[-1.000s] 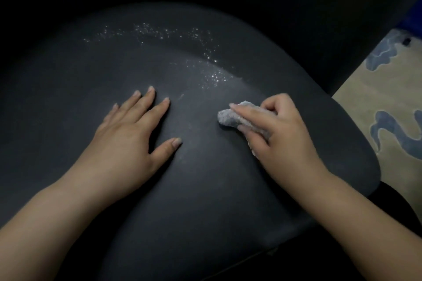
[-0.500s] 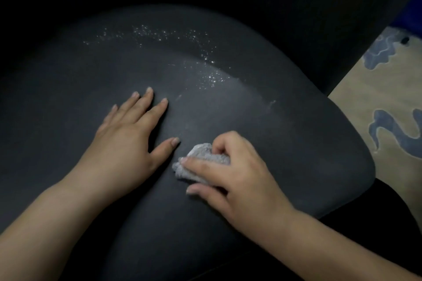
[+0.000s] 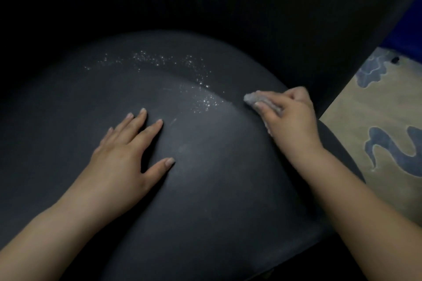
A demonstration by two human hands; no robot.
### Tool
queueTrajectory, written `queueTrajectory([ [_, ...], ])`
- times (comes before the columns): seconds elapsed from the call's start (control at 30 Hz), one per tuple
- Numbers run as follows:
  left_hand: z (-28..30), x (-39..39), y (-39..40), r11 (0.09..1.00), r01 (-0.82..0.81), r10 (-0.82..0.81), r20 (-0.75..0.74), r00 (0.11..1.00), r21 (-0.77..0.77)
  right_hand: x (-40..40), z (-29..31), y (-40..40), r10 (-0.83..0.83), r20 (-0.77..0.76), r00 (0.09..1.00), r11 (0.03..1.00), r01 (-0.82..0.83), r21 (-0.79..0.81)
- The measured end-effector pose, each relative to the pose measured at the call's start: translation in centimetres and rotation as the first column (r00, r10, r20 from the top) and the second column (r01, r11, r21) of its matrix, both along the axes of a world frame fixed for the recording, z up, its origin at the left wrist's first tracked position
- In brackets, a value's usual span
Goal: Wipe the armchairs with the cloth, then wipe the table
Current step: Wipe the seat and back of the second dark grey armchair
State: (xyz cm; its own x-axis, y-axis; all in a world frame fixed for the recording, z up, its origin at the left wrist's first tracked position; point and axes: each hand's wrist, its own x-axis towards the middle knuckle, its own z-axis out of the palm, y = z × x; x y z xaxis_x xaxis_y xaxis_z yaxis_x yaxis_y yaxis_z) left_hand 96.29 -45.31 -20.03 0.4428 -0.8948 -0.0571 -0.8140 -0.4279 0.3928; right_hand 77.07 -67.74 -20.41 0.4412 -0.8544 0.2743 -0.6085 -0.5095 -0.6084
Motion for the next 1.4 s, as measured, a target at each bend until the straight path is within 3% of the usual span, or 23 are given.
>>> queueTrajectory([
  [0.07, 0.2, 0.3, -0.5, 1.000, -0.023, 0.023, -0.030, 0.999, -0.007, 1.4, 0.0, 0.2, -0.010, 0.028, 1.000, 0.999, 0.009, 0.039],
  [0.2, 0.5, 0.8, -1.6, 0.999, -0.048, 0.047, -0.019, 0.999, -0.010, 5.2, -0.4, 4.5, 0.409, -0.017, 0.912, 0.909, -0.410, -0.076],
  [0.23, 0.4, 1.0, -1.7, 0.999, -0.049, 0.049, -0.016, 0.999, -0.015, 5.8, -0.3, 3.4, 0.406, -0.025, 0.913, 0.910, -0.407, -0.084],
  [0.37, 0.3, 1.3, -1.5, 0.998, -0.046, 0.045, -0.040, 0.998, -0.033, 7.0, 0.1, -1.5, 0.063, 0.071, 0.996, 0.996, -0.067, 0.063],
  [0.4, 0.3, 1.3, -1.5, 0.998, -0.048, 0.046, -0.042, 0.998, -0.035, 7.5, -0.1, -0.6, 0.084, 0.059, 0.995, 0.996, -0.086, 0.038],
  [0.53, 0.5, 1.3, -1.6, 0.998, -0.049, 0.047, -0.055, 0.997, -0.034, 9.3, -0.6, 4.8, 0.443, -0.023, 0.896, 0.891, -0.444, -0.094],
  [0.7, 1.0, 3.0, -0.5, 0.996, -0.085, 0.085, -0.022, 0.996, 0.028, 9.8, 0.3, -0.4, 0.146, 0.034, 0.989, 0.987, -0.147, 0.062],
  [0.77, 1.1, 3.7, -0.2, 0.991, -0.128, 0.129, -0.034, 0.991, 0.030, 10.8, -0.3, 2.9, 0.264, 0.008, 0.964, 0.964, -0.264, 0.008],
  [0.83, 1.0, 4.1, -0.1, 0.988, -0.154, 0.155, -0.070, 0.985, 0.023, 11.5, -0.7, 7.7, 0.473, -0.026, 0.881, 0.879, -0.473, -0.058],
  [0.9, 0.9, 4.5, -0.2, 0.986, -0.169, 0.169, -0.100, 0.980, 0.010, 11.6, -0.4, 8.3, 0.541, -0.027, 0.841, 0.837, -0.541, -0.082],
  [1.0, 1.0, 4.9, 0.0, 0.987, -0.159, 0.160, -0.112, 0.981, 0.014, 12.1, 0.3, 2.6, 0.301, -0.029, 0.953, 0.951, -0.302, -0.060],
  [1.07, 0.9, 4.8, 0.1, 0.989, -0.148, 0.149, -0.096, 0.984, 0.021, 12.2, 0.3, 0.7, 0.144, 0.058, 0.988, 0.985, -0.148, 0.085],
  [1.13, 0.7, 4.6, 0.1, 0.989, -0.144, 0.146, -0.074, 0.987, 0.025, 12.9, 0.0, 3.3, 0.238, 0.066, 0.969, 0.970, -0.241, 0.042],
  [1.23, 0.5, 4.5, 0.0, 0.989, -0.146, 0.147, -0.068, 0.987, 0.022, 12.7, -0.3, 7.3, 0.539, -0.016, 0.842, 0.839, -0.538, -0.076],
  [1.3, 0.6, 4.9, 0.0, 0.990, -0.139, 0.140, -0.071, 0.988, 0.023, 12.9, 0.1, 4.2, 0.464, -0.056, 0.884, 0.880, -0.467, -0.087],
  [1.4, 0.7, 5.6, -0.5, 0.992, -0.121, 0.123, -0.075, 0.990, 0.023, 12.9, 0.6, -0.9, 0.183, -0.025, 0.983, 0.982, -0.182, 0.043],
])
